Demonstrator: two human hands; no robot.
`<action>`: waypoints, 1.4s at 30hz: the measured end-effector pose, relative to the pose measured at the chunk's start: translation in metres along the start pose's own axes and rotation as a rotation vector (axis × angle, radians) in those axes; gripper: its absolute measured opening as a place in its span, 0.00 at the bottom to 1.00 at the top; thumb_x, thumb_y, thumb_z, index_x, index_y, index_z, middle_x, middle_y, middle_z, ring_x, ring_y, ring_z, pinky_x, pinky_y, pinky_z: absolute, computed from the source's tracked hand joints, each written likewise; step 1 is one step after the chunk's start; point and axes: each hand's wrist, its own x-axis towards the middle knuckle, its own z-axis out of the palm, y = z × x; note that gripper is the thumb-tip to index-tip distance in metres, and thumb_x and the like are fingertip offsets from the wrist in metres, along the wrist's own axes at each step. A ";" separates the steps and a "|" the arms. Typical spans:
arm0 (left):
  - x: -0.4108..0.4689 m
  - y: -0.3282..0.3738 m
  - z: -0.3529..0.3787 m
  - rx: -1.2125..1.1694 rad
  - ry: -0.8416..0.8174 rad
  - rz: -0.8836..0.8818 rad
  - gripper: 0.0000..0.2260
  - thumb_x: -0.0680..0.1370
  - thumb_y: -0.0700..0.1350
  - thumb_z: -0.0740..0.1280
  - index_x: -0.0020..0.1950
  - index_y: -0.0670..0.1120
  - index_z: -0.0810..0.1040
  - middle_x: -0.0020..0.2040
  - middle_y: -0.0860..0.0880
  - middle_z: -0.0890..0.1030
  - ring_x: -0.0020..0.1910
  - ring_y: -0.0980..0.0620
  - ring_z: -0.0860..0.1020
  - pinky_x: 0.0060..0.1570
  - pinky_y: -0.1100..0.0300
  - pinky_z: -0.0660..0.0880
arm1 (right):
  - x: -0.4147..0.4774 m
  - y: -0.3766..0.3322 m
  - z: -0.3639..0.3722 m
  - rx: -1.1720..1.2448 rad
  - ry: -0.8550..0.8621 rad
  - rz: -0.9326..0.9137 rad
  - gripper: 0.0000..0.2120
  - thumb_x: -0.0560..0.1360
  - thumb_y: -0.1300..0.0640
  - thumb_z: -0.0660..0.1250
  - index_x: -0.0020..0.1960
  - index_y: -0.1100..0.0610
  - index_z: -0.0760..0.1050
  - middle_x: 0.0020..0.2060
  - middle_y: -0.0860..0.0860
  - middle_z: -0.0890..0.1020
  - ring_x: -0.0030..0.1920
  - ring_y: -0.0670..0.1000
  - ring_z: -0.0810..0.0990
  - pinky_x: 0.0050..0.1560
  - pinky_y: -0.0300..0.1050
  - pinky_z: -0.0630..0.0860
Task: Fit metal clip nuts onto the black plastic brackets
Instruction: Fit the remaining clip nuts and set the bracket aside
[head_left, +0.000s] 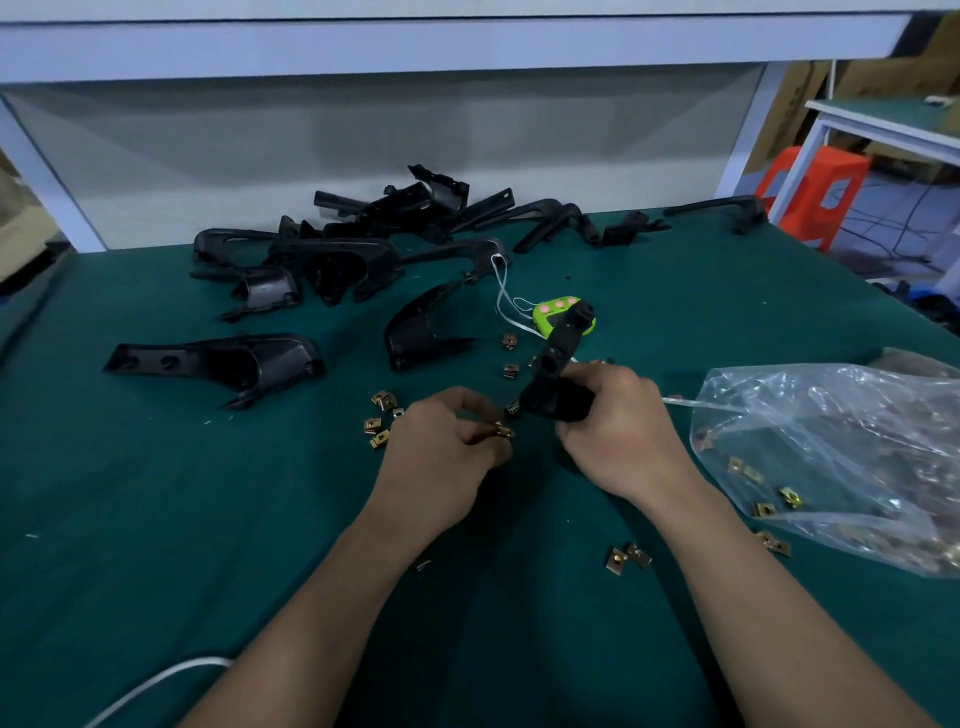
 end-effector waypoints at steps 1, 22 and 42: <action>0.001 0.000 0.000 -0.056 -0.001 -0.026 0.08 0.74 0.38 0.75 0.43 0.51 0.81 0.38 0.54 0.87 0.28 0.61 0.78 0.30 0.70 0.72 | -0.001 -0.003 -0.001 0.051 -0.002 0.000 0.18 0.67 0.64 0.67 0.49 0.44 0.83 0.32 0.40 0.81 0.38 0.42 0.78 0.34 0.30 0.70; 0.005 -0.003 -0.001 -0.417 -0.087 -0.016 0.24 0.73 0.29 0.72 0.66 0.48 0.80 0.39 0.48 0.87 0.36 0.55 0.82 0.43 0.67 0.77 | -0.005 -0.013 0.005 0.239 -0.077 -0.063 0.10 0.65 0.57 0.74 0.44 0.44 0.83 0.34 0.42 0.83 0.36 0.42 0.80 0.35 0.43 0.77; 0.002 -0.001 -0.006 -0.356 -0.074 -0.055 0.14 0.73 0.27 0.71 0.46 0.45 0.86 0.37 0.44 0.86 0.34 0.54 0.81 0.32 0.68 0.73 | -0.006 -0.011 0.011 0.199 -0.151 -0.072 0.11 0.62 0.51 0.75 0.44 0.48 0.82 0.35 0.44 0.84 0.36 0.46 0.81 0.36 0.47 0.80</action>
